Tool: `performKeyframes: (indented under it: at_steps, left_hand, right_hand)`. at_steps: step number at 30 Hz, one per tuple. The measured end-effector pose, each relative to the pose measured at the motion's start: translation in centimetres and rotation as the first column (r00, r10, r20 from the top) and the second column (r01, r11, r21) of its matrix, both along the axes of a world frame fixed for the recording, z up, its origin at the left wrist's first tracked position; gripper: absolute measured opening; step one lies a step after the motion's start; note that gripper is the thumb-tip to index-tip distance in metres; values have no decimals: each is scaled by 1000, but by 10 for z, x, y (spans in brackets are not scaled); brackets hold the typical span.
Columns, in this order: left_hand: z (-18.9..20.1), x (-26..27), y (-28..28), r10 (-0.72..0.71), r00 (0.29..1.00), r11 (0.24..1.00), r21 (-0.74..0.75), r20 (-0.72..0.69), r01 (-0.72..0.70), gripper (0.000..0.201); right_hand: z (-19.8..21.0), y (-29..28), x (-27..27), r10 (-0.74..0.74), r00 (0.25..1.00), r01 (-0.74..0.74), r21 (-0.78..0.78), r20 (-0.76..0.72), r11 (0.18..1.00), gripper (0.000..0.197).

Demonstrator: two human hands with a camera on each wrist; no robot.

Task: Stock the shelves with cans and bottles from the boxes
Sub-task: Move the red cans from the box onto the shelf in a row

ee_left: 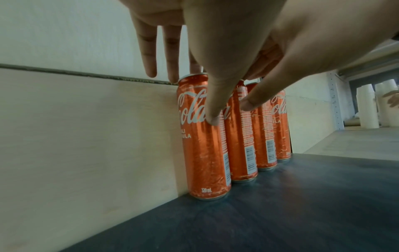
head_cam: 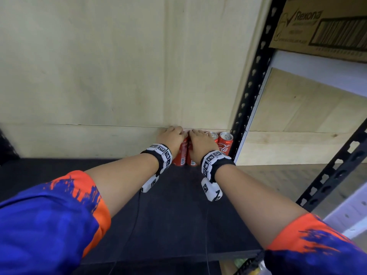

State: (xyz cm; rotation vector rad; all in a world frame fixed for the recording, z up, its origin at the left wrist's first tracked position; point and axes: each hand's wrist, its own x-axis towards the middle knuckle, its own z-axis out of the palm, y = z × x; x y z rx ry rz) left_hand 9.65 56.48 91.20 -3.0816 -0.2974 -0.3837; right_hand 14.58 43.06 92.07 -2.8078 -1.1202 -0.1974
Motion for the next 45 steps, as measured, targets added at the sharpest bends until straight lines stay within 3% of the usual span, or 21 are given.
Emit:
performKeyframes:
  at_steps: [4, 8, 11, 17, 22, 24, 32, 40, 45]
  left_hand:
    - [11, -16, -3, -49, 998, 998, 34, -25, 50, 56]
    - [29, -45, -1, -23, 999, 991, -133, 34, 27, 52]
    - [38, -78, 10, 6, 1000, 975, -223, 31, 1, 67]
    - [30, -178, 37, 95, 993, 915, -386, -68, -114, 79]
    - [4, -274, 60, 67, 986, 894, -430, -153, -128, 93]
    - [-10, -309, 65, 86, 978, 910, -384, -190, -154, 89]
    - [-62, -436, 88, 57, 951, 911, -373, -305, -174, 86]
    - [-102, -521, 70, -60, 856, 894, -409, -513, -182, 80]
    - [-138, -560, 48, -88, 765, 833, -468, -638, -295, 78]
  right_hand:
    - [12, -17, -10, 22, 999, -18, 126, -27, 992, 62]
    - [22, -34, -27, -19, 997, 33, 177, -80, 984, 56]
    - [26, -46, -48, -12, 985, 41, 164, -174, 986, 46]
    - [27, -61, -122, -6, 963, 43, 129, -271, 991, 61]
    - [1, -65, -191, 10, 938, 14, 66, -347, 998, 81]
    - [-15, -63, -215, -18, 936, 25, 15, -351, 1000, 88]
    - [-64, -58, -330, -71, 920, 38, -94, -384, 995, 91]
    - [-104, -76, -432, -159, 836, 12, -273, -526, 962, 87]
    - [-137, -95, -467, -174, 797, -56, -358, -578, 932, 87]
